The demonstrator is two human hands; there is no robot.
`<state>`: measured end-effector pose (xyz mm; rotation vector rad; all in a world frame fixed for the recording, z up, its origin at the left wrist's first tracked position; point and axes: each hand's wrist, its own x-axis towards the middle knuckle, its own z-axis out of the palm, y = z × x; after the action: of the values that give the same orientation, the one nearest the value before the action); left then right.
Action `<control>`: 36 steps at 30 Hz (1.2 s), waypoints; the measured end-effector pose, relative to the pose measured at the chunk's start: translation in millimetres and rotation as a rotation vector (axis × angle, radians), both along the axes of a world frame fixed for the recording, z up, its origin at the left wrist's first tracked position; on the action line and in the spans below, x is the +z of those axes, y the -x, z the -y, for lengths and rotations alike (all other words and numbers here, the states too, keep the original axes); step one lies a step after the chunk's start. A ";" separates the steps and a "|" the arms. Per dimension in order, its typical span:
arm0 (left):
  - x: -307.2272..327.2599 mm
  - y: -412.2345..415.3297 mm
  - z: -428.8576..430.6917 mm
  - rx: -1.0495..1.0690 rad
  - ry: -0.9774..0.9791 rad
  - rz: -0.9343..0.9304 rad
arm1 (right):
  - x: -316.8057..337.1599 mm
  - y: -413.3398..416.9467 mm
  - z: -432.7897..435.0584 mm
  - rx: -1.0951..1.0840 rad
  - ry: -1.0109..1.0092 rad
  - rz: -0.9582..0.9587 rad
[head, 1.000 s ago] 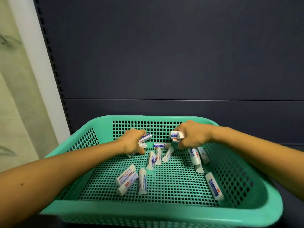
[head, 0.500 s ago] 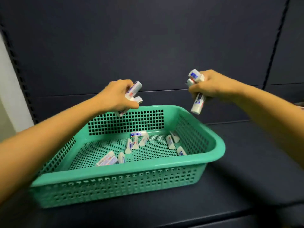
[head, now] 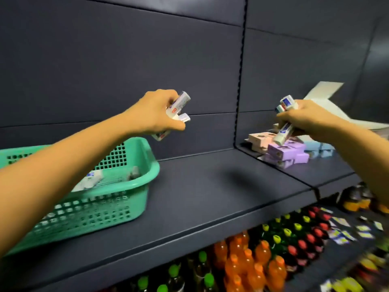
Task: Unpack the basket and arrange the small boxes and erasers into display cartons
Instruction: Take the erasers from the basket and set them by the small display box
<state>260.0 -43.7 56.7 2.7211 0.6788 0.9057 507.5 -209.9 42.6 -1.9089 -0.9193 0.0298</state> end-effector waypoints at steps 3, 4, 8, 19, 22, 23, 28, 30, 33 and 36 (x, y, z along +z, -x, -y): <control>-7.7 -53.8 34.4 -0.034 0.016 -0.002 | -6.1 -47.1 48.4 -0.077 0.037 0.016; -10.7 -72.8 46.4 -0.049 0.022 -0.005 | -8.4 -63.6 64.3 -0.097 0.042 0.007; -27.2 -143.1 90.0 -0.087 0.050 -0.035 | -19.9 -122.6 124.0 -0.142 0.066 -0.026; -58.5 -298.7 150.3 -0.214 0.060 -0.113 | -56.6 -246.2 187.3 -0.235 0.101 -0.041; -68.1 -344.4 159.9 -0.279 0.057 -0.120 | -69.6 -273.8 194.1 -0.232 0.119 -0.023; -70.7 -361.1 163.2 -0.296 0.051 -0.115 | -73.1 -284.9 197.3 -0.243 0.137 -0.015; -79.4 -452.7 176.5 -0.360 0.031 -0.147 | -82.6 -354.0 215.4 -0.320 0.206 0.014; -77.3 -487.2 183.4 -0.378 0.045 -0.156 | -76.5 -384.4 222.3 -0.338 0.221 0.017; -68.7 -539.2 194.0 -0.435 0.061 -0.164 | -60.6 -431.5 231.3 -0.376 0.201 0.030; -60.6 -591.3 204.9 -0.515 0.046 -0.153 | -57.0 -478.1 239.4 -0.394 0.163 0.012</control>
<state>851.3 -248.5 -4.0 2.7344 0.0045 0.5542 985.6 -449.4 -14.5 -2.2143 -0.5477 -0.1449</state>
